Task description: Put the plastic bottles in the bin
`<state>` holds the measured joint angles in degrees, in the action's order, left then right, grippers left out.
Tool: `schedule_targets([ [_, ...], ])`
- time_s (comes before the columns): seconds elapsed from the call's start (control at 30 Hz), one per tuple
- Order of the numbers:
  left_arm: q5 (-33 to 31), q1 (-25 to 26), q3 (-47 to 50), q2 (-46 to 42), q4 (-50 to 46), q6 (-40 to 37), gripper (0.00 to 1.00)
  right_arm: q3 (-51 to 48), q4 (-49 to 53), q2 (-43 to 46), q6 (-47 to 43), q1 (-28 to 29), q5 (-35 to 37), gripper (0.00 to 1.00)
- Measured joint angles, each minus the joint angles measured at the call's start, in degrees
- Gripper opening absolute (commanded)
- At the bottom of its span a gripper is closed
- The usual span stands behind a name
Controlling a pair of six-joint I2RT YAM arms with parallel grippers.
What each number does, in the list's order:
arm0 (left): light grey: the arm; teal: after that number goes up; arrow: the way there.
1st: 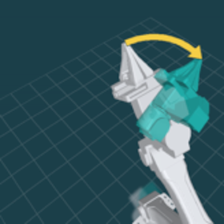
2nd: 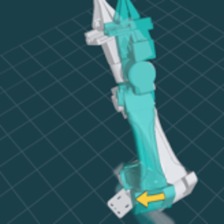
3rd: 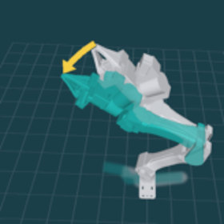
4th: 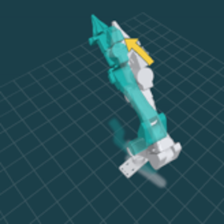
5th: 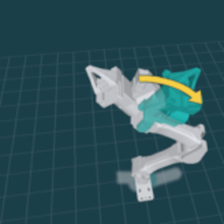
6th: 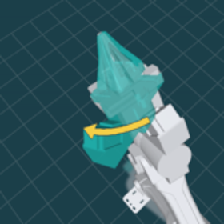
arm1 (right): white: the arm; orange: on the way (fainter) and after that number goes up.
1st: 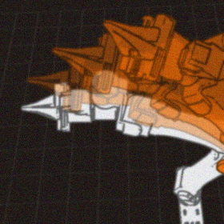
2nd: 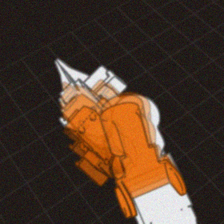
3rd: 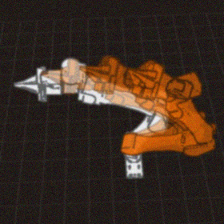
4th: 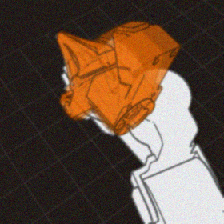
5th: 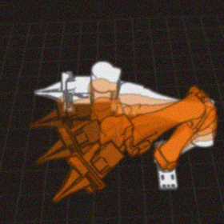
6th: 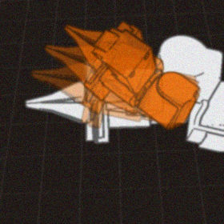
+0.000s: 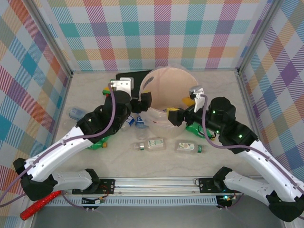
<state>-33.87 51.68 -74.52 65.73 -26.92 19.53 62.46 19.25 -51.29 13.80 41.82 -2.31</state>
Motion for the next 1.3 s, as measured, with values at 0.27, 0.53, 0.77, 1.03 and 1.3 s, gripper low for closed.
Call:
schedule_targets([
  [0.27, -6.3, 0.0, 9.5, -9.0, -14.2, 20.8, 1.00, 0.3, -0.5, -1.4, -1.2, 0.0, -0.4, 0.99],
  [0.53, -6.0, 0.0, 19.4, -18.1, -22.5, 43.1, 1.00, 0.3, -1.3, -1.4, -1.4, 0.0, -0.9, 0.99],
  [0.77, -0.1, 0.0, 30.9, -18.4, -19.2, 59.3, 1.00, 0.3, -3.0, -1.4, -1.4, 0.0, -1.4, 0.99],
  [1.03, 7.1, 0.0, 38.6, -15.8, -9.9, 73.4, 0.95, -0.9, -3.5, 0.5, -2.3, 0.0, -1.4, 0.99],
  [1.3, 13.9, 0.0, 42.1, -9.2, 1.2, 81.3, 0.88, -2.2, -3.6, 2.1, -3.1, 0.0, -1.2, 0.99],
])
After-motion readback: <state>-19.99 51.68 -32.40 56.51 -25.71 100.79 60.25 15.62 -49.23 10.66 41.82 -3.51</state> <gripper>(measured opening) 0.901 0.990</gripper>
